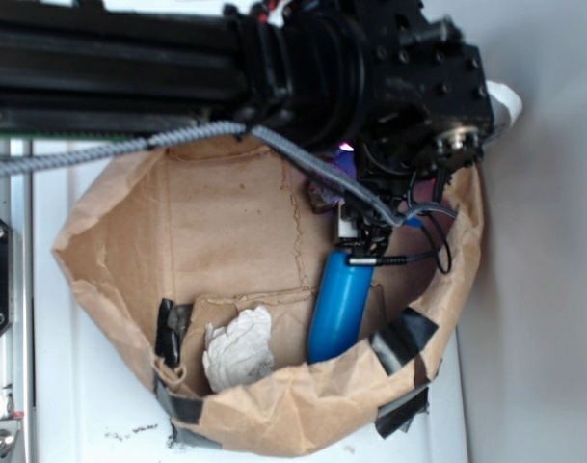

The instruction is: Grab the rock.

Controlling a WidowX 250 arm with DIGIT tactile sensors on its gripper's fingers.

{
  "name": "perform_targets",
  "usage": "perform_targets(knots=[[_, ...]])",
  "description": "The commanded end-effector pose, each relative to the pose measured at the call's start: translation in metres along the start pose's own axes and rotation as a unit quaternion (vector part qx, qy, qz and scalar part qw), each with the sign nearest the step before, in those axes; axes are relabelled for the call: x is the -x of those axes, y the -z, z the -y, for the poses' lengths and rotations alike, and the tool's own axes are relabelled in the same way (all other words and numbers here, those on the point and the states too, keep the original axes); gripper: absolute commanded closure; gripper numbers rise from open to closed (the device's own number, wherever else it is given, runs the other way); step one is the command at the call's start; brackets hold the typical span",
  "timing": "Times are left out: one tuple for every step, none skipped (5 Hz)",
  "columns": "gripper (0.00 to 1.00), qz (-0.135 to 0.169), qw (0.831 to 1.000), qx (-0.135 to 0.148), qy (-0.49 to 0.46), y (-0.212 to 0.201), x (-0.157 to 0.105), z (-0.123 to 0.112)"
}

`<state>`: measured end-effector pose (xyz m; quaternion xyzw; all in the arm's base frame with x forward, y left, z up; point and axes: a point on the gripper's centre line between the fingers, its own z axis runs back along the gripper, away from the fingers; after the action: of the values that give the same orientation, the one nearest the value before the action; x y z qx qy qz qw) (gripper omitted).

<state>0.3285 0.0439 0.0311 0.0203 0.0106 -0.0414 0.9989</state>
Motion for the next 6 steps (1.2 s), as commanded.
perform_targets(knots=[[1.0,0.03,0.999,-0.015,0.014,-0.01,-0.009,-0.001],[1.0,0.046,0.999,-0.015,0.01,-0.02,-0.009,-0.004],[1.0,0.076,0.997,0.004,0.005,-0.051,0.029,0.008],[1.0,0.109,0.993,0.041,-0.001,-0.088,0.047,0.0],[1.0,0.11,0.992,0.059,-0.004,-0.097,0.057,-0.012],[0.0,0.092,0.995,0.049,0.005,-0.088,0.051,-0.013]])
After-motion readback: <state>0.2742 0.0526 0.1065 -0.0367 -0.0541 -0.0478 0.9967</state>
